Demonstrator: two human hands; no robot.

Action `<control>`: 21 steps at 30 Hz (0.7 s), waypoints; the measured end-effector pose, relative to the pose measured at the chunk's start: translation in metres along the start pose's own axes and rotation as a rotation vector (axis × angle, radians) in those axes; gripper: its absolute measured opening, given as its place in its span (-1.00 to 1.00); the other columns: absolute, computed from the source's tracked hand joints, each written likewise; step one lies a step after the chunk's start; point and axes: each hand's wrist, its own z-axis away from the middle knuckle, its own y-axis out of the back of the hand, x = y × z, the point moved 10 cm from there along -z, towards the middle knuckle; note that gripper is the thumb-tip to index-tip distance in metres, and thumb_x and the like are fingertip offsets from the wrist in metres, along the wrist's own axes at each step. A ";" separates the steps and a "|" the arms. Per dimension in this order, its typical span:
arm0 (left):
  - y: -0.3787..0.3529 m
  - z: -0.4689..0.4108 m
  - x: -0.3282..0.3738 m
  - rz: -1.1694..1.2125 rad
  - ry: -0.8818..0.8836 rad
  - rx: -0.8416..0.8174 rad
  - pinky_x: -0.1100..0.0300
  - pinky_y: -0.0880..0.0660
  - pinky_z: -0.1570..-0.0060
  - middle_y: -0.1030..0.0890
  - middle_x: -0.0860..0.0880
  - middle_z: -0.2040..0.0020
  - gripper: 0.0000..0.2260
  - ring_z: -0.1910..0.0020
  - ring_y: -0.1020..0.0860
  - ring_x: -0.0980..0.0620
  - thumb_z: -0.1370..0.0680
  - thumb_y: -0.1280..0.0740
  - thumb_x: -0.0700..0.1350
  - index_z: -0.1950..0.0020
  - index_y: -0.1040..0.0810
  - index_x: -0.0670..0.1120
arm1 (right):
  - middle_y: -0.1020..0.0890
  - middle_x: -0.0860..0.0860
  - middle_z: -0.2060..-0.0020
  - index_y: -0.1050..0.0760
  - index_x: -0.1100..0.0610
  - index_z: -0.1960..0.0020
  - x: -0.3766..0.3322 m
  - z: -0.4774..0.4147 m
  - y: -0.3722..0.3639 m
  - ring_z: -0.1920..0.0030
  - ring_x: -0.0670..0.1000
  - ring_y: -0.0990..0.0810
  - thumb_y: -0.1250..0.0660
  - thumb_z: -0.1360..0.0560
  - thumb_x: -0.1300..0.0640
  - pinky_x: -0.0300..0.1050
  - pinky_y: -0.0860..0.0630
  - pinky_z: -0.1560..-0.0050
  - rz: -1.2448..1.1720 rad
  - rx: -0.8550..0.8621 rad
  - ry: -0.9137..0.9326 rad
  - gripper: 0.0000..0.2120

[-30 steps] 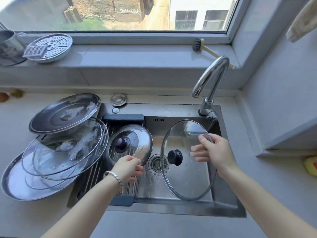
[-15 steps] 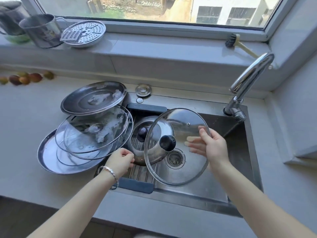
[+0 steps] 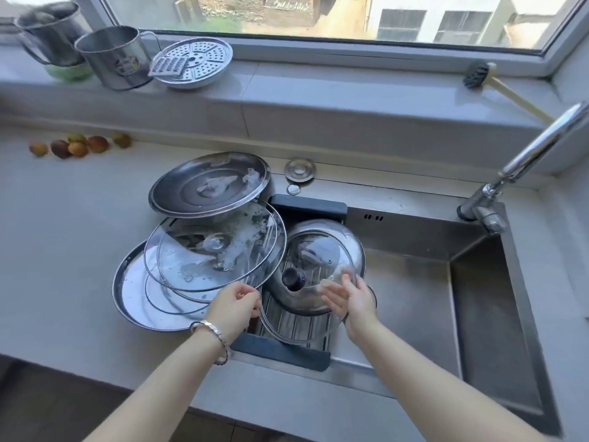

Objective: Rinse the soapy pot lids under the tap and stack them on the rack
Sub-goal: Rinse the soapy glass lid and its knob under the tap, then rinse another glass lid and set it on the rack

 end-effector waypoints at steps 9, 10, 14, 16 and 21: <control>-0.008 -0.009 0.007 0.002 -0.028 -0.061 0.19 -0.45 0.25 -0.60 -0.06 0.19 -0.86 0.23 -0.57 0.05 -0.56 -0.20 -0.21 0.18 -0.47 -0.09 | -0.58 0.01 0.19 -0.51 0.13 0.04 -0.007 -0.027 0.029 0.08 0.10 -0.54 -0.27 -0.51 0.05 0.02 -0.48 -0.06 0.914 0.120 0.148 -0.84; -0.009 -0.010 0.008 0.006 -0.029 -0.067 0.20 -0.46 0.25 -0.60 -0.07 0.19 -0.85 0.23 -0.57 0.05 -0.56 -0.19 -0.21 0.18 -0.47 -0.09 | -0.56 0.00 0.27 -0.50 0.12 0.12 -0.004 -0.025 0.032 0.14 0.11 -0.55 -0.30 -0.49 0.03 0.04 -0.52 0.00 0.970 0.107 0.148 -0.85; -0.014 -0.015 0.009 0.016 -0.011 -0.090 0.19 -0.47 0.23 -0.59 -0.06 0.21 -0.87 0.22 -0.56 0.03 -0.57 -0.19 -0.21 0.14 -0.48 -0.11 | -0.59 0.01 0.28 -0.50 0.09 0.14 0.003 -0.024 0.044 0.15 0.14 -0.60 -0.39 -0.41 -0.05 0.13 -0.57 0.05 1.014 0.120 0.135 -0.78; -0.011 -0.017 0.007 0.028 0.016 -0.089 0.19 -0.48 0.24 -0.59 -0.06 0.24 -0.88 0.25 -0.56 0.02 -0.57 -0.19 -0.21 0.14 -0.48 -0.13 | -0.62 0.04 0.15 -0.47 0.14 -0.02 -0.003 -0.018 0.040 0.08 0.15 -0.62 -0.40 -0.40 -0.04 0.04 -0.55 0.02 1.117 0.120 0.087 -0.68; 0.051 -0.011 0.028 -0.371 -0.216 0.258 0.13 -0.43 0.22 -0.56 -0.05 0.30 -0.87 0.25 -0.52 -0.09 -0.54 -0.20 -0.13 0.15 -0.50 -0.09 | -0.46 0.10 -0.16 -0.29 0.12 -0.34 -0.052 0.013 -0.016 -0.23 0.11 -0.41 -0.29 -0.46 0.12 -0.07 -0.37 -0.20 1.427 0.097 0.286 -0.53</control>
